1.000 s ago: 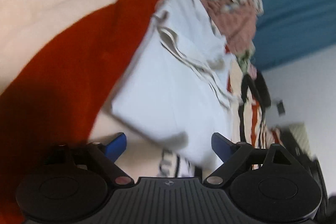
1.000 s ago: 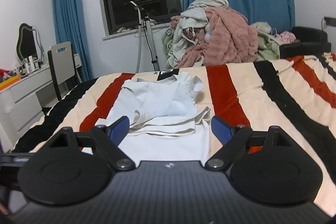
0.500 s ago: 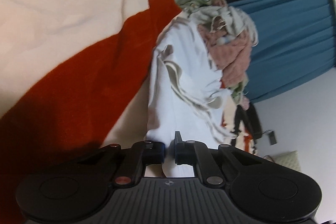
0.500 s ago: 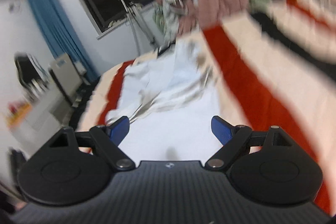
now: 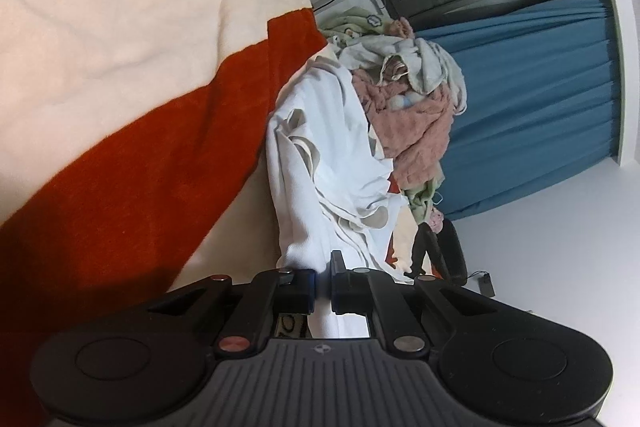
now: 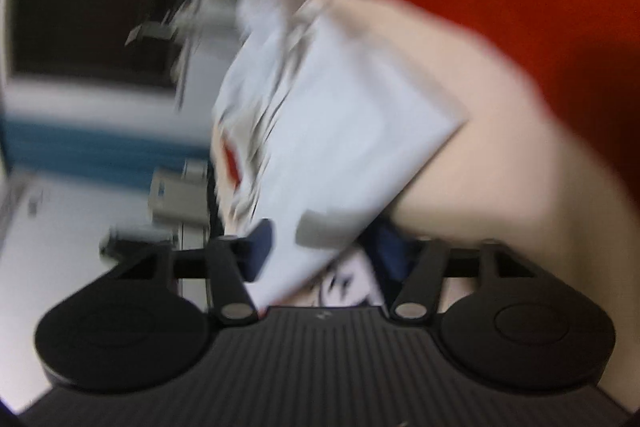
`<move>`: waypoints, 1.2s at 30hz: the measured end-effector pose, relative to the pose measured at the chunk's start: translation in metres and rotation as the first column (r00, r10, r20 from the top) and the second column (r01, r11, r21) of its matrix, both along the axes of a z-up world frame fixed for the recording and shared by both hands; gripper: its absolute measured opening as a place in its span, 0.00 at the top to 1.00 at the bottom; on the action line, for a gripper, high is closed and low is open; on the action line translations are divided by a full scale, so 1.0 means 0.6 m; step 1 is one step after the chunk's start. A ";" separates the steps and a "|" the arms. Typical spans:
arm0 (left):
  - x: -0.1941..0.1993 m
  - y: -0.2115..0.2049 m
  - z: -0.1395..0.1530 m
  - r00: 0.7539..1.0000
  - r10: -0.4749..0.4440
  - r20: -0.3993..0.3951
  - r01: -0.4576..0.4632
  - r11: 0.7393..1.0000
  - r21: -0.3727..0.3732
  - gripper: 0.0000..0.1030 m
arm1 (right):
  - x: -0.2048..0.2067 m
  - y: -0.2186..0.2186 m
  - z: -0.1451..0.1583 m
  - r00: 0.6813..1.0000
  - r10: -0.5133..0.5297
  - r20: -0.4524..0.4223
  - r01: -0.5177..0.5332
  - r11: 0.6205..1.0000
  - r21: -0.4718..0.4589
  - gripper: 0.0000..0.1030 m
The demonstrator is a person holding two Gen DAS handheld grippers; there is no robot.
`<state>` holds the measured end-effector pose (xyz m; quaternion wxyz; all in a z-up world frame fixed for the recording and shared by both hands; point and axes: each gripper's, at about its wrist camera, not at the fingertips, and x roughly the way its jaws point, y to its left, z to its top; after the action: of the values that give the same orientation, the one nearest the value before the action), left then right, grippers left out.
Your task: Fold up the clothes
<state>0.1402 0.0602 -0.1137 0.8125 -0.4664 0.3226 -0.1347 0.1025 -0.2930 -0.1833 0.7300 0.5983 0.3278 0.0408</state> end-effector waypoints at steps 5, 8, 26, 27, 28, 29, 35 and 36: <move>-0.008 0.001 0.005 1.000 0.012 0.017 -0.013 1.000 0.005 0.94 | -0.011 -0.024 0.007 0.989 -0.150 0.010 0.150 0.987 -0.055 0.61; -0.011 0.001 0.009 1.000 0.014 0.027 -0.014 1.000 0.013 0.94 | -0.011 -0.033 0.008 0.984 -0.175 0.028 0.177 0.982 -0.073 0.79; -0.259 0.008 0.154 0.946 -0.027 0.322 -0.001 0.996 0.086 0.97 | -0.220 -0.003 0.170 0.897 -0.053 0.438 0.200 0.934 -0.297 0.94; -0.285 0.013 0.154 0.945 -0.025 0.327 0.001 0.997 0.075 0.97 | -0.245 -0.001 0.174 0.891 -0.048 0.451 0.207 0.928 -0.311 0.94; -0.310 0.018 0.151 0.945 -0.026 0.325 0.004 0.998 0.067 0.97 | -0.272 0.003 0.176 0.884 -0.043 0.465 0.216 0.920 -0.326 0.94; -0.331 0.022 0.148 0.948 -0.032 0.316 0.012 0.998 0.065 0.97 | -0.295 0.007 0.178 0.879 -0.038 0.476 0.224 0.912 -0.342 0.94; -0.351 0.040 0.147 0.968 -0.047 0.248 0.038 0.998 0.040 0.97 | -0.349 0.016 0.174 0.896 -0.038 0.442 0.228 0.893 -0.387 0.94; -0.333 0.040 0.152 0.971 -0.043 0.234 0.034 0.999 0.040 0.96 | -0.336 0.014 0.175 0.903 -0.044 0.427 0.222 0.899 -0.377 0.94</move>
<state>-0.0598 0.0839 -0.0224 0.8503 -0.4265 0.2357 -0.1989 -0.0989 -0.2848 -0.0784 0.8937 0.4284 0.1267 0.0427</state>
